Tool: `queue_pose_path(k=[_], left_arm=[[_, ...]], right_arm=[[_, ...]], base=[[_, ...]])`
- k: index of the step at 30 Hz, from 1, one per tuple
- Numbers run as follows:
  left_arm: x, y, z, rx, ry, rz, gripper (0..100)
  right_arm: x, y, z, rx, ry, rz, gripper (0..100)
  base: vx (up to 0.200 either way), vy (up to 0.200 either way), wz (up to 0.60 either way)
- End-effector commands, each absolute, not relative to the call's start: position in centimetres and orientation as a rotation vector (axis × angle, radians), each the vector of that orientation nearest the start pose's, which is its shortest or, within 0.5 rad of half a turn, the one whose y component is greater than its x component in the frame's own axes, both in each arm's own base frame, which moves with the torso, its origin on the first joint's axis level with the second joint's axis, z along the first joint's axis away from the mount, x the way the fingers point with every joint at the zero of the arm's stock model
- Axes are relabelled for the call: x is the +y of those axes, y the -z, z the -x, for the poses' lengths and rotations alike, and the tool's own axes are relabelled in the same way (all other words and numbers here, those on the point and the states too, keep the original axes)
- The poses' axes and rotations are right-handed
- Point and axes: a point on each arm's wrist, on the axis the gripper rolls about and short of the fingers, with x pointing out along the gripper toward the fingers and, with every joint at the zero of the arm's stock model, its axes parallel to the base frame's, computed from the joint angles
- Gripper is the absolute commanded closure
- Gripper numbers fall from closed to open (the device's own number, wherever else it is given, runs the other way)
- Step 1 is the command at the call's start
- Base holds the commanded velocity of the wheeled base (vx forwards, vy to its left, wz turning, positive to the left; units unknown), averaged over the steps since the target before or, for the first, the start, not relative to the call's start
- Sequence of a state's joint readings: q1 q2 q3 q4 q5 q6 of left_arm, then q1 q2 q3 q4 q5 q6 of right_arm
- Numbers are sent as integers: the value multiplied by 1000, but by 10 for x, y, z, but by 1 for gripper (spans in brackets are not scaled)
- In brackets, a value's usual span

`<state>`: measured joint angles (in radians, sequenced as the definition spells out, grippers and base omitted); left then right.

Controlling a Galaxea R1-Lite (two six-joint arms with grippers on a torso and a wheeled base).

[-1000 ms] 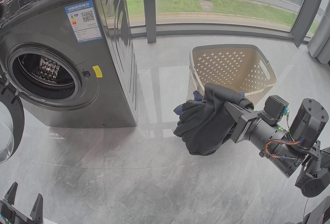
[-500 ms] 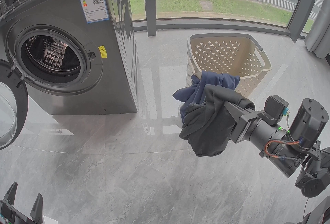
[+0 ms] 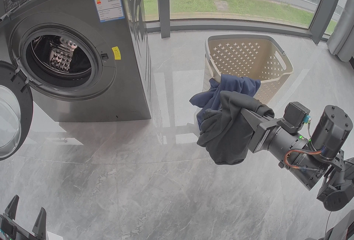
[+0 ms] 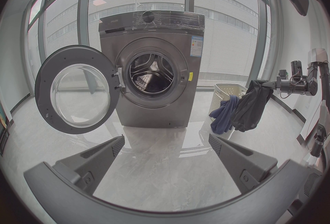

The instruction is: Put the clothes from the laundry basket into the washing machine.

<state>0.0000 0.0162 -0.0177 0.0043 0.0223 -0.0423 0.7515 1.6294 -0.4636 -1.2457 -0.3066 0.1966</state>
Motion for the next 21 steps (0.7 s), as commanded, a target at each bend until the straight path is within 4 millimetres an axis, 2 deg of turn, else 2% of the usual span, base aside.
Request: queue_pose_path(k=[1,21], left_arm=[[1,-76,23,6,-23,43,0],[1,-76,23,6,-23,43,0]], right_arm=[[170,-177,-192,-26,-450,-234,100],[169,-177,-193,-27,-446,-234,100]], base=[[0,200,0],[0,200,0]])
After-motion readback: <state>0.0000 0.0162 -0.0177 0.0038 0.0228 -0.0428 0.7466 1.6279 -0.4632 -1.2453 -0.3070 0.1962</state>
